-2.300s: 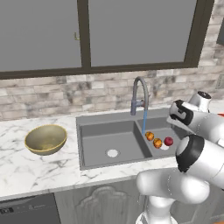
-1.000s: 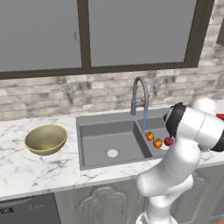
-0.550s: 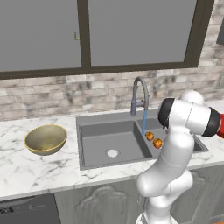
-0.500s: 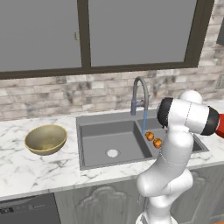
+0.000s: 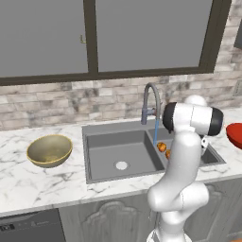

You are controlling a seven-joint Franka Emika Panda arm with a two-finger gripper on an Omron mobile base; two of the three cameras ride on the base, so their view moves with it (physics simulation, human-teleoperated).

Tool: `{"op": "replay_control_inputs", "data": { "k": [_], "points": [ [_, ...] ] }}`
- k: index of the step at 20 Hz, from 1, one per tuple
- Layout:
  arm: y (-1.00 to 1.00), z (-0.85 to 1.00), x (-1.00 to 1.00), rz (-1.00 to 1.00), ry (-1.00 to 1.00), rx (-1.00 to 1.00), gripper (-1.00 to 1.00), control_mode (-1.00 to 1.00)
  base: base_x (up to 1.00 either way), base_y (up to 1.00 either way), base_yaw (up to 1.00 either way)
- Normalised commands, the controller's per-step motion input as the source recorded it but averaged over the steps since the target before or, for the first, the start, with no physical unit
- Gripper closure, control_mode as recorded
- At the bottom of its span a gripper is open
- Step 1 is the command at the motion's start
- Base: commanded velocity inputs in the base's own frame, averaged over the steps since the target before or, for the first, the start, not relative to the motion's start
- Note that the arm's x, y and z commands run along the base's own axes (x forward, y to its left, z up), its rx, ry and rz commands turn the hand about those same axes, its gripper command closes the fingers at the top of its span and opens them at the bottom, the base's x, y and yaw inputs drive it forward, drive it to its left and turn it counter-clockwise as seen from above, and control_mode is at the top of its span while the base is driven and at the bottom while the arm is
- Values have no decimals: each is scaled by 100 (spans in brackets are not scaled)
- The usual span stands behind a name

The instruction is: Pick the peachs from the sink and place them in one bowl. Place the apple in the other bowl. Then turn off the sink faucet.

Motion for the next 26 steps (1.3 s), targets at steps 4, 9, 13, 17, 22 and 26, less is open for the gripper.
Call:
{"op": "replay_control_inputs", "data": {
  "k": [4, 9, 13, 17, 22, 26],
  "points": [
    [0, -22, 29, -2, 0, 0, -100, -100, 0, 0, 0],
    [0, -23, 13, -4, 0, 0, -100, -100, 0, 0, 0],
    [0, -26, 6, -3, 0, 0, -100, -100, 0, 0, 0],
    [0, -27, 12, -3, 0, 0, -100, -100, 0, 0, 0],
    [0, -27, 5, -2, 0, 0, 100, -100, 0, 0, 0],
    [0, -4, 1, 0, 0, 0, 100, -100, 0, 0, 0]
  ]
}}
